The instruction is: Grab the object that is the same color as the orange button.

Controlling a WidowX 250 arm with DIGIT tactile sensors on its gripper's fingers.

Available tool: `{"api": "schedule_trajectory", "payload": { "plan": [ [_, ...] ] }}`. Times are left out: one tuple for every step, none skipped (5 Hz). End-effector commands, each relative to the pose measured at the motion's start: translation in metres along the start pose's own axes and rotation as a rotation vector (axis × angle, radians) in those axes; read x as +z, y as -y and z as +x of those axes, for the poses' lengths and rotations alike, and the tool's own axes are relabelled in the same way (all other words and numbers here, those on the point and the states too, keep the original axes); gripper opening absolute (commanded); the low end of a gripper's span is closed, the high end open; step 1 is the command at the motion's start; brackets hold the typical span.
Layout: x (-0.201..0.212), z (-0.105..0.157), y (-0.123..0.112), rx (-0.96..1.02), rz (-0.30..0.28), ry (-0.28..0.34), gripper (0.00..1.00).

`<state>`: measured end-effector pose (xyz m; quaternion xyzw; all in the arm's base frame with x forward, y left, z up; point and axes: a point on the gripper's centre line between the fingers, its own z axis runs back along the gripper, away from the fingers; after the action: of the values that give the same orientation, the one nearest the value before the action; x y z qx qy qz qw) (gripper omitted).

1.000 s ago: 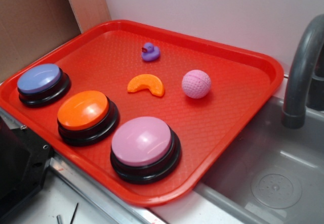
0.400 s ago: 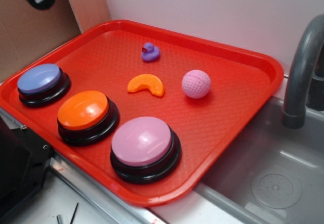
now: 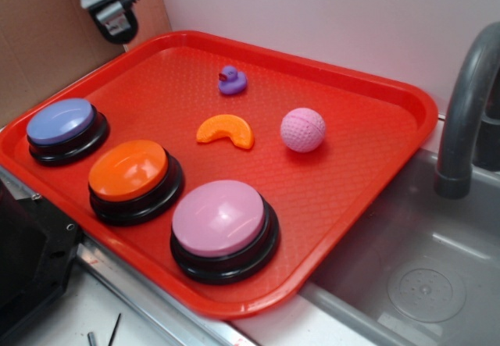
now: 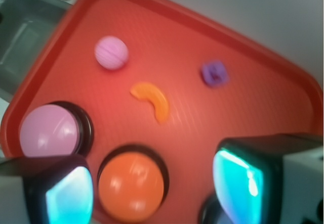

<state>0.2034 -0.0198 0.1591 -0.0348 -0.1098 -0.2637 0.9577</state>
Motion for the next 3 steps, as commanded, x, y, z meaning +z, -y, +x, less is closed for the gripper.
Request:
{"api": "schedule_trajectory", "payload": {
  "plan": [
    [-0.04,0.031,-0.013,-0.195,-0.013,0.036,1.0],
    [-0.068,0.036,-0.015,-0.259,-0.01,0.0,1.0],
    [-0.091,0.036,-0.018,-0.293,0.001,-0.038,1.0]
  ]
}}
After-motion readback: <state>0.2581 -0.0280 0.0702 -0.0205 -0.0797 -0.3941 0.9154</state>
